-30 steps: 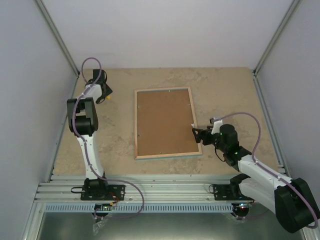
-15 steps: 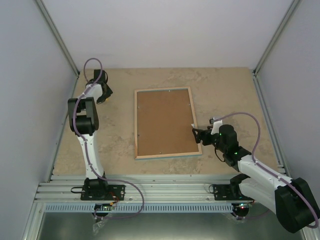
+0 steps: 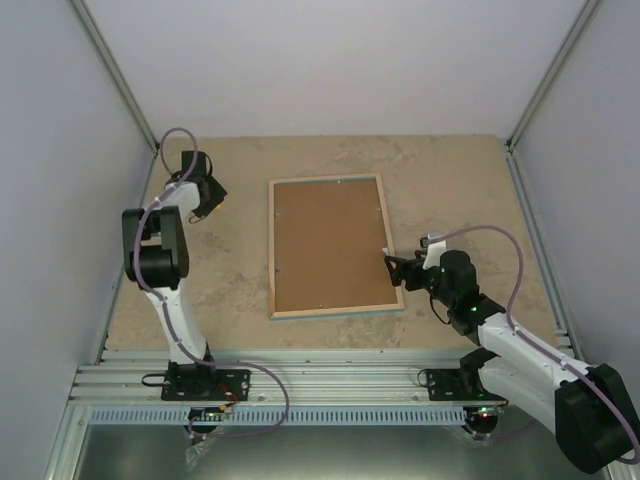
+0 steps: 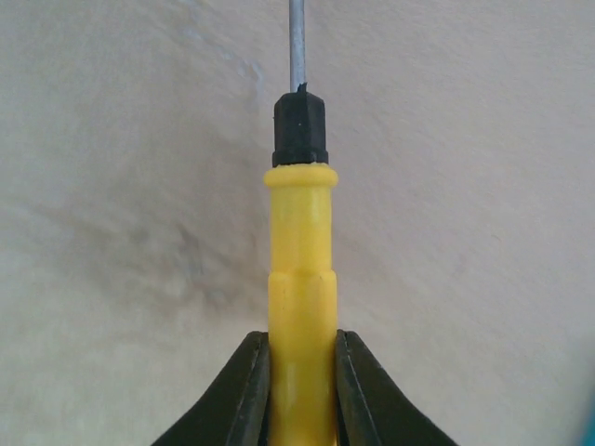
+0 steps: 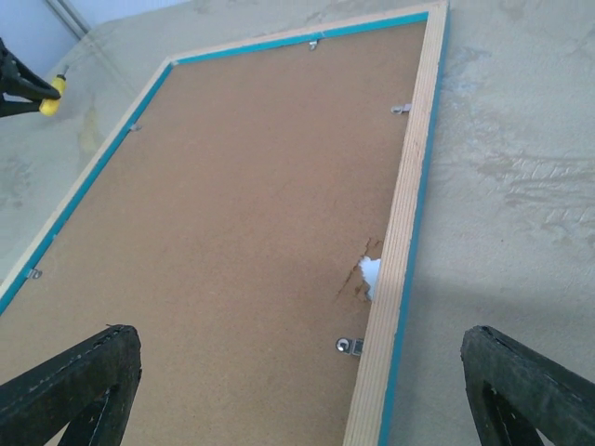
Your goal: Take the photo out of the frame
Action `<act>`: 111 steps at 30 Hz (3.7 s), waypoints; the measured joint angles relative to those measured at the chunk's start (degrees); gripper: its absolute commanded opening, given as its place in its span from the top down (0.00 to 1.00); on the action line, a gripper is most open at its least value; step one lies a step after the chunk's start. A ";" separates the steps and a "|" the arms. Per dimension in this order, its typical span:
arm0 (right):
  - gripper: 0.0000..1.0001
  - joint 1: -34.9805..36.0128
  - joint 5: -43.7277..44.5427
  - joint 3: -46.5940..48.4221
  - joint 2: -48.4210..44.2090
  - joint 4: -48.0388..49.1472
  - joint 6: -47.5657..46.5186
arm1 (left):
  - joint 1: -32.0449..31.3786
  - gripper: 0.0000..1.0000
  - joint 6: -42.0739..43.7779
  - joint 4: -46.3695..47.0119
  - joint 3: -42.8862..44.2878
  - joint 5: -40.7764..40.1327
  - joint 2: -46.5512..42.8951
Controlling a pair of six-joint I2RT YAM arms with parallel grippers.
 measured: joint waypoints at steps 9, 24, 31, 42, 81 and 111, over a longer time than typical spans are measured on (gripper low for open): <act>0.06 0.50 0.46 0.00 -2.40 -0.17 -0.02 | -1.29 0.99 -5.90 11.26 -20.50 9.18 -21.44; 0.05 3.28 -2.62 0.70 -3.32 -0.76 0.04 | -15.04 0.99 -10.32 22.80 -46.05 17.35 -49.92; 0.06 3.67 -7.08 3.26 -2.14 0.26 0.55 | -20.90 0.99 -9.01 25.88 -50.12 20.74 -55.89; 0.10 11.98 -9.09 4.98 5.73 6.71 2.23 | -33.70 1.00 -16.61 37.86 -57.75 19.93 -56.81; 0.95 27.34 5.90 13.07 21.94 22.99 -0.70 | -51.87 0.98 -25.55 51.84 -57.66 1.73 -52.76; 0.99 27.06 -1.09 12.57 17.97 17.40 -5.66 | -46.69 0.54 -25.38 48.65 -58.34 7.52 -59.56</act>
